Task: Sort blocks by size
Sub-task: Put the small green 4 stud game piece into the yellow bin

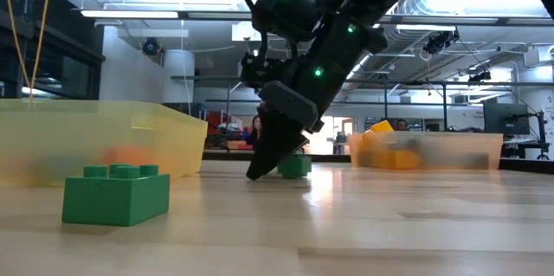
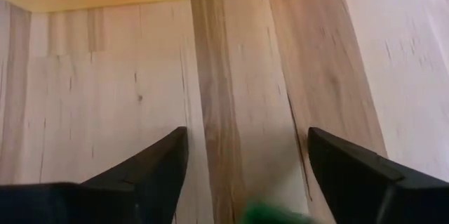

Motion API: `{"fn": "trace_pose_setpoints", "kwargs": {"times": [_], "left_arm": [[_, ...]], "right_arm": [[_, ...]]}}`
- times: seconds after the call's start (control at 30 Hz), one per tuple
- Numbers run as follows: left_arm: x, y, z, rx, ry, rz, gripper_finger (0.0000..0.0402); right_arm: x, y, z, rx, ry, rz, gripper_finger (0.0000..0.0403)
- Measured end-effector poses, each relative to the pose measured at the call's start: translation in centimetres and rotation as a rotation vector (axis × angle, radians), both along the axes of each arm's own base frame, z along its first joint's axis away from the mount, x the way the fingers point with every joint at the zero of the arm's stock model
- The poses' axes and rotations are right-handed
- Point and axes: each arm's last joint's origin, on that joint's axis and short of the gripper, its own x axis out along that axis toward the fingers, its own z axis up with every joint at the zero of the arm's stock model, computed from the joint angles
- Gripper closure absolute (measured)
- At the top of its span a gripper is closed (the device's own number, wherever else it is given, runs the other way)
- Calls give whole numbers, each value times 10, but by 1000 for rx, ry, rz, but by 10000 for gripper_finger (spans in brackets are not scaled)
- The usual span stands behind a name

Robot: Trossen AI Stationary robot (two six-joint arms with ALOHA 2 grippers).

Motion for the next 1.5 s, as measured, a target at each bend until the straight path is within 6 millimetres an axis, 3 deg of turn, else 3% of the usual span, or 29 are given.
{"fn": "trace_pose_setpoints", "kwargs": {"times": [0.17,0.53,0.7,0.87,1.07,1.2,1.33,1.5], "left_arm": [[0,0,0,0,0,0,94],[0,0,0,1,4,0,94],[0,0,-1,2,9,0,94],[0,0,-1,2,10,0,94],[0,0,-1,3,11,0,94],[-1,0,-2,5,21,0,94],[-1,0,-3,7,29,0,94],[-1,0,-3,7,29,0,94]], "right_arm": [[0,0,0,1,2,0,175],[0,0,0,-2,3,-5,343],[7,-2,7,-19,-11,-23,365],[25,-14,40,-3,-43,-39,326],[37,-28,86,-39,-24,-35,222],[35,-29,109,-56,49,-16,155],[21,-22,112,-37,208,4,110],[-2,-10,86,48,392,33,95]]}}
